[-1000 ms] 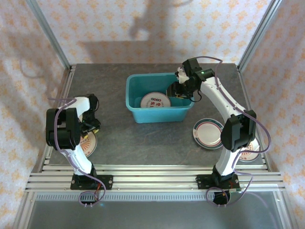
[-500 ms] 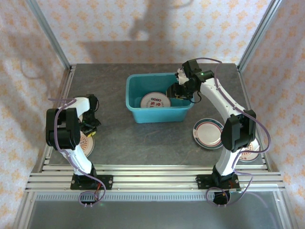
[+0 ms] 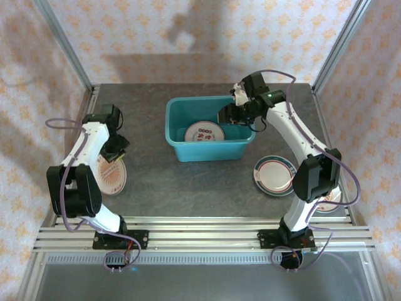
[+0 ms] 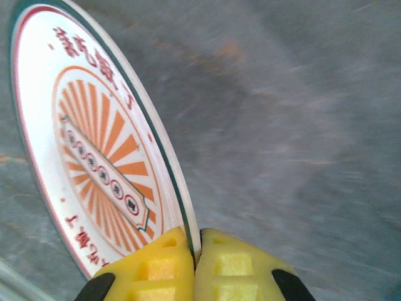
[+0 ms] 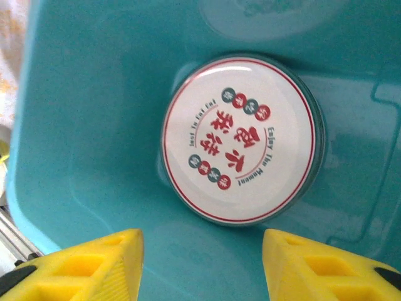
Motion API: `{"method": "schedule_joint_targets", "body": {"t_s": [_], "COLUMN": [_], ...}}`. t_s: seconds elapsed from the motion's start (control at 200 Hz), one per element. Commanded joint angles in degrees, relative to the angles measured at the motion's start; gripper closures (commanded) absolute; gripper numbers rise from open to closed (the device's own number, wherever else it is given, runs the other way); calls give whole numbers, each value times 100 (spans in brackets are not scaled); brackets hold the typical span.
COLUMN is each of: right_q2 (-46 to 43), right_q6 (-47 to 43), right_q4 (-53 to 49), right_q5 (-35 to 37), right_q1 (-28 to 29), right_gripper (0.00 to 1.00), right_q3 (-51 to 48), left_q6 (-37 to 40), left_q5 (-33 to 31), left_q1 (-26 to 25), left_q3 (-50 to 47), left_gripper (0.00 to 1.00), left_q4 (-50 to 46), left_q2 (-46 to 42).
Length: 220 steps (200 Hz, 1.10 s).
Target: Place the plates into the plastic bin on the countertop
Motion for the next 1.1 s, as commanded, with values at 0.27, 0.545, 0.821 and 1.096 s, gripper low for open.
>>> {"method": "schedule_joint_targets", "body": {"t_s": [0.27, 0.545, 0.821, 1.096], "right_q2": [-99, -32, 189, 341], "right_q6": [-472, -1334, -2036, -2259], "right_q4": [955, 2610, 4374, 5267], "right_q5": [-101, 420, 1762, 2901], "right_q1": [632, 1681, 2362, 2477], "right_gripper": [49, 48, 47, 49], "right_q3": [692, 622, 39, -324], "left_q6": [-1360, -2100, -2501, -2647], "left_q5": [123, 111, 210, 385], "left_q1": [-545, -986, -1671, -2026], "left_q3": [2434, 3399, 4109, 4233], "left_gripper": [100, 100, 100, 100], "left_q4": [451, 1264, 1615, 1737], "left_q2": [-679, -598, -78, 135]}}
